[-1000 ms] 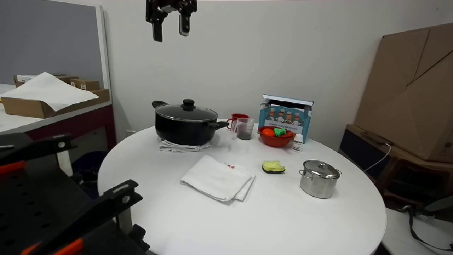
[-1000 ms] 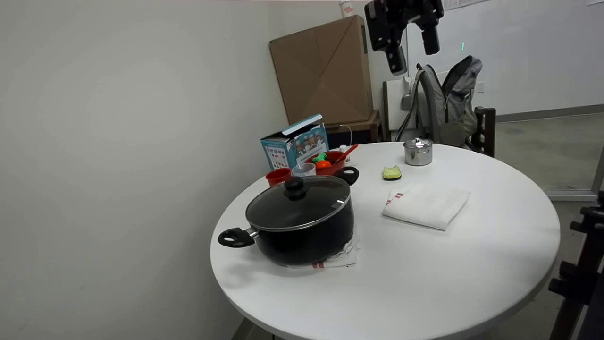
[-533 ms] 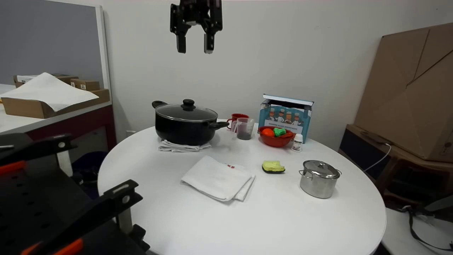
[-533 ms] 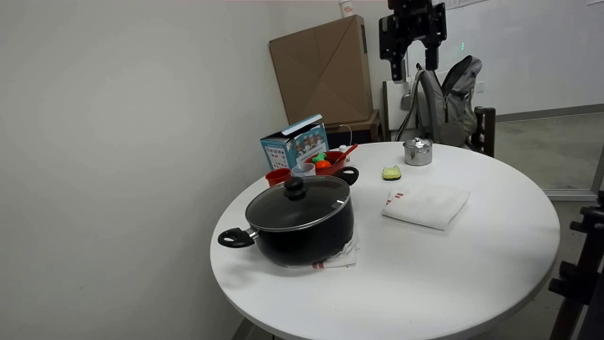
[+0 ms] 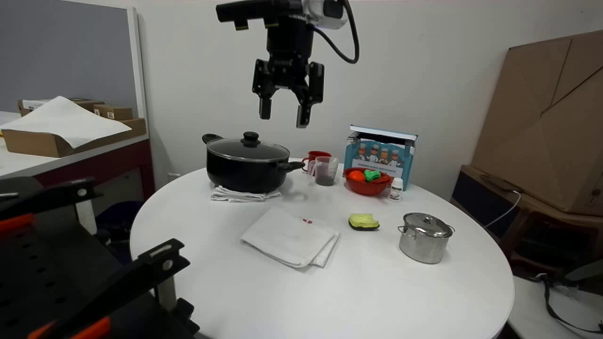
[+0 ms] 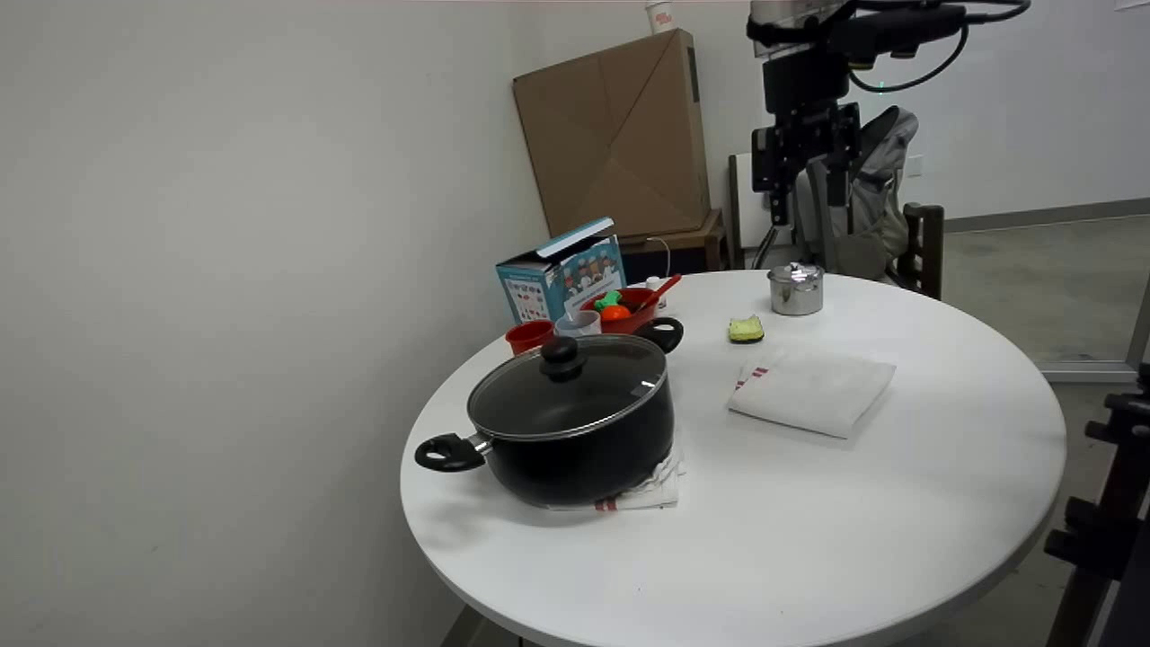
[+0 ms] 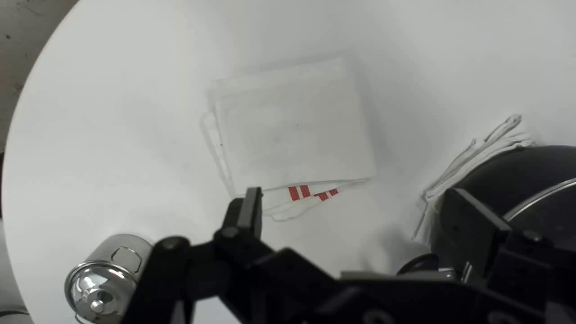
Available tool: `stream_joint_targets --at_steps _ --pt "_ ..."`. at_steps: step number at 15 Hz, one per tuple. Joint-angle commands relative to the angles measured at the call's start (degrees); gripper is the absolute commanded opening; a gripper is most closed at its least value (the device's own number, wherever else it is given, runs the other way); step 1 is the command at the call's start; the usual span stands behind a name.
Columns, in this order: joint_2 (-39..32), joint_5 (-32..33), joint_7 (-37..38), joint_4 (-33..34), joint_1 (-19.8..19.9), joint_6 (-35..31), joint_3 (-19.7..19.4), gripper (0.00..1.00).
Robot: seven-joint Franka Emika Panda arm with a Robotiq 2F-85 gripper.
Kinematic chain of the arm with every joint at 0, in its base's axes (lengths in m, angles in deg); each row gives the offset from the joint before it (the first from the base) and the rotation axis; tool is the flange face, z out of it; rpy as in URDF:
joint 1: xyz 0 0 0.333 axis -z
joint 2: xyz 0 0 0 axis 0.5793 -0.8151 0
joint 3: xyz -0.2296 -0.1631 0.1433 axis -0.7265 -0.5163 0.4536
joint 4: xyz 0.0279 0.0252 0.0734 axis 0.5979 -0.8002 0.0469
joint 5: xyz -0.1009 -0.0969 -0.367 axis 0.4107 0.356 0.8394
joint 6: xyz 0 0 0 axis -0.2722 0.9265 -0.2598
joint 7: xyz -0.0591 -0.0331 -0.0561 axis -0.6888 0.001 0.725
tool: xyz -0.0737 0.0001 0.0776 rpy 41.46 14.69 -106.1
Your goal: Use the white towel to wipe the table
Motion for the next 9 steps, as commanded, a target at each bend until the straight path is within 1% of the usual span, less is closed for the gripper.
stream_joint_targets --at_steps 1,5,9 --pt "-10.2 0.7 -2.7 9.2 0.6 -0.6 -0.9 1.00" --pt "-21.1 1.7 -5.4 21.2 0.7 1.7 -0.9 1.00" --pt "-31.4 1.2 -8.5 32.0 0.6 3.3 0.8 1.00"
